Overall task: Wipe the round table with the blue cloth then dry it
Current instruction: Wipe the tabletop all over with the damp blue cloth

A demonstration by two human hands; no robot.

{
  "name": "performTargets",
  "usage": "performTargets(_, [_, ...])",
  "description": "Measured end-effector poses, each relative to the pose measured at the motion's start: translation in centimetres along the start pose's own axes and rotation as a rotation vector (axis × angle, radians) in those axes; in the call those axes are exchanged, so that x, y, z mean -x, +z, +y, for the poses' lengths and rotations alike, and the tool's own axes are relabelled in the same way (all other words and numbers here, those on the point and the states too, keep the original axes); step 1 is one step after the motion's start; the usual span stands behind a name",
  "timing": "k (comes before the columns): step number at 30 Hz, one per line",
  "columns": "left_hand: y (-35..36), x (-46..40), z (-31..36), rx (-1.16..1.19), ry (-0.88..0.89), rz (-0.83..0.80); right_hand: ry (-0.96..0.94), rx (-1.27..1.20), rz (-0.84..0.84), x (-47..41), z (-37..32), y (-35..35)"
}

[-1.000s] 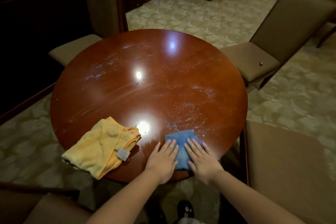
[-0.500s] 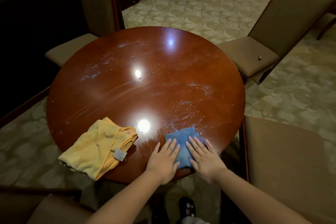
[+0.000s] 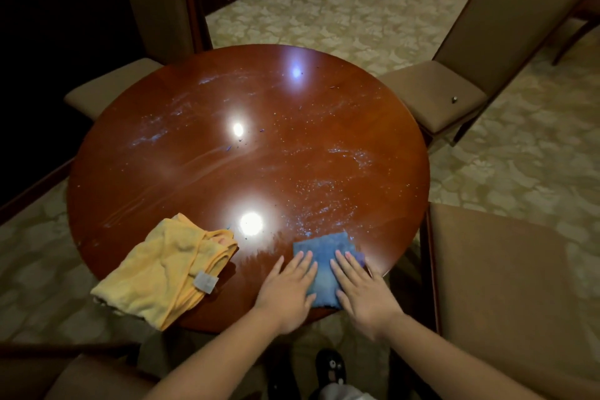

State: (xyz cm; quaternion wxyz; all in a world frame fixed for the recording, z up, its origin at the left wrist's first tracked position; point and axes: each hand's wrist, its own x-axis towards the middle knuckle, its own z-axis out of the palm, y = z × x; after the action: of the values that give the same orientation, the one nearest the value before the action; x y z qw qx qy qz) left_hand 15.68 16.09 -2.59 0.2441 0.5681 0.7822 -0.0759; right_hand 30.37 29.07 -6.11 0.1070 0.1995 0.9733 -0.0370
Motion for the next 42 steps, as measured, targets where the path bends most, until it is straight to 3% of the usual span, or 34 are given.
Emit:
performTargets(2, [0.9, 1.8, 0.8, 0.008, 0.042, -0.005, -0.031, -0.028, 0.045, 2.2, -0.7, 0.6])
performTargets(6, [0.6, 0.8, 0.4, 0.022, 0.060, 0.004, -0.027, -0.016, -0.021, 1.4, 1.0, 0.1])
performTargets(9, [-1.1, -2.6, -0.1, 0.045, 0.019, 0.001, -0.031, 0.100, 0.100, -2.3, 2.3, -1.4])
performTargets(11, [-1.5, -3.5, -0.1, 0.022, 0.012, -0.002, -0.031, 0.057, -0.008, -3.0, 2.4, -1.7])
performTargets(18, [0.9, 0.4, 0.9, -0.045, 0.136, 0.007, -0.014, -0.076, -0.071, 3.0, 1.2, -0.1])
performTargets(24, [-1.5, -3.9, -0.2, -0.122, 0.079, 0.022, 0.061, 0.037, -0.045, -1.7, 2.5, -1.8])
performTargets(30, [2.7, 1.6, 0.6, -0.064, 0.165, 0.116, -0.036, -0.072, -0.079, 4.7, 0.4, 0.4])
performTargets(32, [2.4, 0.9, -0.1, -0.107, 0.213, 0.107, -0.034, -0.079, -0.104, 3.4, 1.1, -0.3])
performTargets(36, [-0.8, -3.2, -0.9, -0.136, 0.155, 0.065, -0.024, 0.062, 0.030, -1.4, 2.2, -1.8])
performTargets(37, [-1.0, -3.6, -1.0, -0.164, 0.149, 0.056, 0.006, 0.016, -0.054, -1.8, 2.1, -1.9])
performTargets(42, [2.9, 0.2, -0.3, -0.206, 0.260, 0.064, -0.010, -0.047, -0.051, 3.7, -0.2, 0.0])
